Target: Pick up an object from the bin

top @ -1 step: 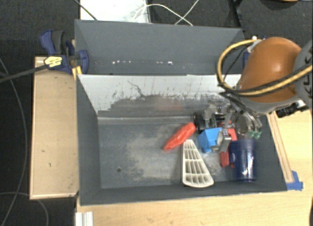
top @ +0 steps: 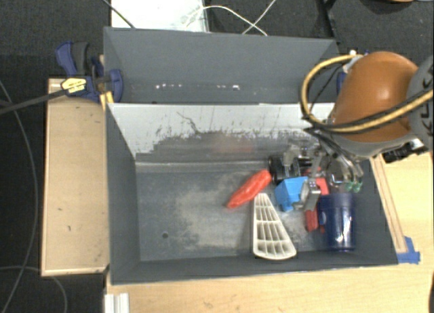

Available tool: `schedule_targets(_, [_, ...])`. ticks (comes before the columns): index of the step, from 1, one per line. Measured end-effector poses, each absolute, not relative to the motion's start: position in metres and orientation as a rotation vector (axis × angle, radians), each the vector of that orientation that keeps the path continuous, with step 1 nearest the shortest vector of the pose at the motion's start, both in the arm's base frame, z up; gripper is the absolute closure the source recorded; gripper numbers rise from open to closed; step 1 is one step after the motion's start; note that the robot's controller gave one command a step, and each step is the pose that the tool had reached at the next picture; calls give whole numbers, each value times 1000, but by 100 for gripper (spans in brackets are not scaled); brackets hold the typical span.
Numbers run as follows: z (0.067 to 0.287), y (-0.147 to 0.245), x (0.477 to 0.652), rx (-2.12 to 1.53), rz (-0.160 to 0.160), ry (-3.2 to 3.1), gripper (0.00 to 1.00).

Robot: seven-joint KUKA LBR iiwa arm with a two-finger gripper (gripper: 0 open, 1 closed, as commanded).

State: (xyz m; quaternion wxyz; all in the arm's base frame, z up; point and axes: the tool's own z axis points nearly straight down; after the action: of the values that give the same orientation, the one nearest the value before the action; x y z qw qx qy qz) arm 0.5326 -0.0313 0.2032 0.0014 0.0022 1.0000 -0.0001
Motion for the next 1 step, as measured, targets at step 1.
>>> schedule_targets(1, [144,-46,529,65,0,3136,0])
